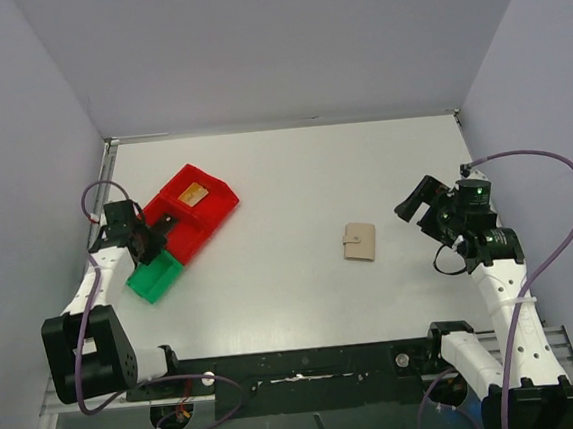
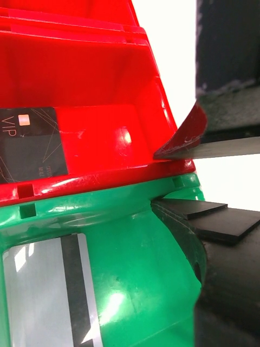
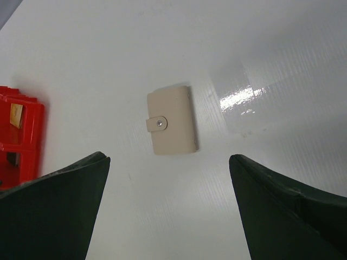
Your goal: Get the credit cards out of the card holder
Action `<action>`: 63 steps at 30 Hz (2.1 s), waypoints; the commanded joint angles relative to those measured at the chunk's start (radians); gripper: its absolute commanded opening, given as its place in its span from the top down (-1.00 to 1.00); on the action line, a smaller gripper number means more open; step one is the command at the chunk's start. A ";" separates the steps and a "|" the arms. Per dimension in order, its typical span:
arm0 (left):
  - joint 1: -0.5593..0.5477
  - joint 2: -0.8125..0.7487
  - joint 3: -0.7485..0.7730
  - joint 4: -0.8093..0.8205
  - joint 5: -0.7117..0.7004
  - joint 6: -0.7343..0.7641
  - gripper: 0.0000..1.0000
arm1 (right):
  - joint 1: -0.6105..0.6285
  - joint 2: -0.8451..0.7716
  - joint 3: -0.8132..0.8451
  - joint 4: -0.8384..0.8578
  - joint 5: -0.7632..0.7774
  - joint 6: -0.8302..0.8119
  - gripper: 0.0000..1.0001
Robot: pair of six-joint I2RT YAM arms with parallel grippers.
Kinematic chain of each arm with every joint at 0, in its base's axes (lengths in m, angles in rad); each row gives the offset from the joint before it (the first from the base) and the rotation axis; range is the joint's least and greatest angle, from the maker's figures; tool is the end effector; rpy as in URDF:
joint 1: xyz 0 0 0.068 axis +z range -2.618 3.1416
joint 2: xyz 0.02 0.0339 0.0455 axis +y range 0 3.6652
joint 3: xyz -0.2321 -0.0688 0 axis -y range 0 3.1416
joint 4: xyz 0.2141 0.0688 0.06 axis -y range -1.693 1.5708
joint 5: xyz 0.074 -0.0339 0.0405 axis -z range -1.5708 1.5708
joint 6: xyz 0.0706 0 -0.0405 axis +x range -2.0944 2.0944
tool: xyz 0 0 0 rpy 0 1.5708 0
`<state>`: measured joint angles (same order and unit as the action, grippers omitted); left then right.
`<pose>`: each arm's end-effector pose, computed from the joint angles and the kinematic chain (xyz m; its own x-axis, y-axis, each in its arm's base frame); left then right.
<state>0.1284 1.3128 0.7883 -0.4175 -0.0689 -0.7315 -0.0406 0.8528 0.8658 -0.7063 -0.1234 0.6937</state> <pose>0.2583 0.0383 0.1658 -0.4847 -0.7345 -0.4749 -0.6607 0.6633 -0.3515 0.1916 0.0009 0.2590 -0.5257 0.6564 -0.5411 0.3665 0.7488 0.5523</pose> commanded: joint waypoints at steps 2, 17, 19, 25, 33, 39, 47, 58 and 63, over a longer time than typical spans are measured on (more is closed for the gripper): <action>-0.017 0.031 0.003 0.070 0.215 0.023 0.76 | -0.008 0.016 -0.007 0.019 0.007 0.004 -0.95; -0.273 0.161 0.134 0.062 0.251 -0.001 0.79 | -0.008 0.053 -0.025 -0.004 0.027 -0.037 -0.95; -0.304 0.180 0.144 0.077 0.250 -0.008 0.79 | -0.007 0.063 -0.034 -0.006 0.013 -0.053 -0.95; -0.400 0.257 0.207 0.086 0.253 -0.008 0.72 | -0.007 0.126 -0.061 0.000 -0.058 -0.092 -0.95; -0.487 0.370 0.304 0.086 0.269 -0.009 0.63 | 0.012 0.249 -0.093 0.046 -0.085 -0.106 -1.00; -0.547 0.423 0.364 0.086 0.275 -0.022 0.52 | 0.026 0.336 -0.106 0.105 -0.110 -0.100 -0.89; -0.555 0.409 0.410 0.031 0.252 -0.005 0.17 | 0.073 0.482 -0.078 0.220 -0.178 -0.083 -0.72; -0.542 0.273 0.430 -0.071 0.236 0.074 -0.09 | 0.186 0.721 -0.002 0.214 -0.039 -0.107 0.05; -0.531 0.166 0.319 0.022 0.249 0.039 -0.11 | 0.239 0.688 -0.104 0.253 -0.012 -0.082 0.59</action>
<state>-0.4160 1.5902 1.1618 -0.4664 0.1650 -0.6910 0.1555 1.5635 0.8387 -0.4839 -0.2089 0.6056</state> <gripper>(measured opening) 0.550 0.234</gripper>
